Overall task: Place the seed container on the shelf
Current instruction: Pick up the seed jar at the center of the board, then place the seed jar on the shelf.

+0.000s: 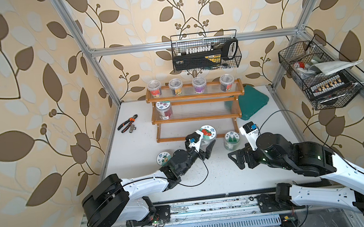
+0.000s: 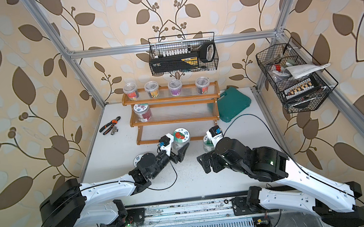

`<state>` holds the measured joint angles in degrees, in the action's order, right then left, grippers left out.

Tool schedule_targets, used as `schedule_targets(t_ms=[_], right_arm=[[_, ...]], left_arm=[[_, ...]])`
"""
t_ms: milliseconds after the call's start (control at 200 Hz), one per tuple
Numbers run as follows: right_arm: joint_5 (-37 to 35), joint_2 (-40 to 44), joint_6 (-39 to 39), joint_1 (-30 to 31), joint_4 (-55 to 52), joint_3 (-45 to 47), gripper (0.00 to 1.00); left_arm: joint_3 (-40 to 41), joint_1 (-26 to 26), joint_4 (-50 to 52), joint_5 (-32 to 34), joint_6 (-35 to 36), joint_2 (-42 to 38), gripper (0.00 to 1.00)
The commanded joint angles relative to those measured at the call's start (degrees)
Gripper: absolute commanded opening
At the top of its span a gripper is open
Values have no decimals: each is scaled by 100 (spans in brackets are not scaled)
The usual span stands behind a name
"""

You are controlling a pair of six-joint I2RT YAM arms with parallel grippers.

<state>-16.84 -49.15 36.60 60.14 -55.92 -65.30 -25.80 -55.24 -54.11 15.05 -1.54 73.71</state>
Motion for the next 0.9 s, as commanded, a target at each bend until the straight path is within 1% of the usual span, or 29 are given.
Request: schedule_targets(t_ms=[0,245,425,640,900], right_arm=[[-232,97,-29,-16,54,112,99],[-267,124,-74,-59,73,224,99],[-337,199,-74,-77,121,276,99],[-364,256,-65,-102,184,376,99],[-355,294,-99,-155,193,464,99]], left_arm=[[-161,326,-631,362,-50,-157,40],[-435,1096,-807,408,-38,30,41],[-717,1516,-921,422,-79,285,40],[-1033,1809,-1005,480,-247,725,40],[-1292,1990,-1107,578,-397,1287,41]])
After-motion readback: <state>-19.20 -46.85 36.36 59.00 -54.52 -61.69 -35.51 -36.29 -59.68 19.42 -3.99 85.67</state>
